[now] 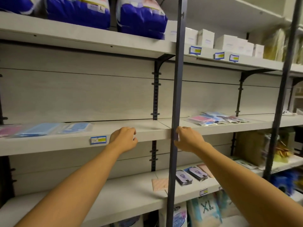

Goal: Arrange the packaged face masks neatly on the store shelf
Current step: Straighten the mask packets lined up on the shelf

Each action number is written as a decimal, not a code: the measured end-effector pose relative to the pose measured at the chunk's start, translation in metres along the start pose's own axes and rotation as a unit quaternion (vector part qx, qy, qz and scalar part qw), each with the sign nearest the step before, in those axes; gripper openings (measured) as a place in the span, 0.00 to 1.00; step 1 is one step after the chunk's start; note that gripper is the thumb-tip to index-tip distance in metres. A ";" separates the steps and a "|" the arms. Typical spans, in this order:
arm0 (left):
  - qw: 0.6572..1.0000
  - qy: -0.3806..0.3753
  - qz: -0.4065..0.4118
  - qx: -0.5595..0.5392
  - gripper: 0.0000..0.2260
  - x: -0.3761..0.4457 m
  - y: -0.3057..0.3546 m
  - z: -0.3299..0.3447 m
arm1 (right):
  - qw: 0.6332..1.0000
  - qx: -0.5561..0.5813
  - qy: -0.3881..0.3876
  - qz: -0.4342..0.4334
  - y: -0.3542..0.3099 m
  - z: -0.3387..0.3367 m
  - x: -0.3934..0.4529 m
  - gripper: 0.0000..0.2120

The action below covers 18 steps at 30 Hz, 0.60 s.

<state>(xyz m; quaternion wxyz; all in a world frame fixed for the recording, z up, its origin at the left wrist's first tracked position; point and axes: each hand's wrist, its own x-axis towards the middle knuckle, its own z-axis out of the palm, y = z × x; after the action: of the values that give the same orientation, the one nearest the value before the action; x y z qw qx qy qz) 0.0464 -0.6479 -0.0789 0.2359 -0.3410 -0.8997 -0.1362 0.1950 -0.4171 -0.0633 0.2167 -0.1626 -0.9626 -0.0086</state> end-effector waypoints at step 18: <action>0.993 -0.013 0.093 -0.076 0.14 0.083 0.178 0.068 | 0.997 -0.046 -0.018 0.062 0.177 -0.002 0.000 0.21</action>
<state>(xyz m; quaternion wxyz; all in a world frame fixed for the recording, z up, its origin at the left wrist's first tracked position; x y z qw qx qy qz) 0.0898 -0.4445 -0.0790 0.2098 -0.4420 -0.8540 -0.1770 0.2522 -0.2500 -0.0710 0.1920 -0.2318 -0.9529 -0.0364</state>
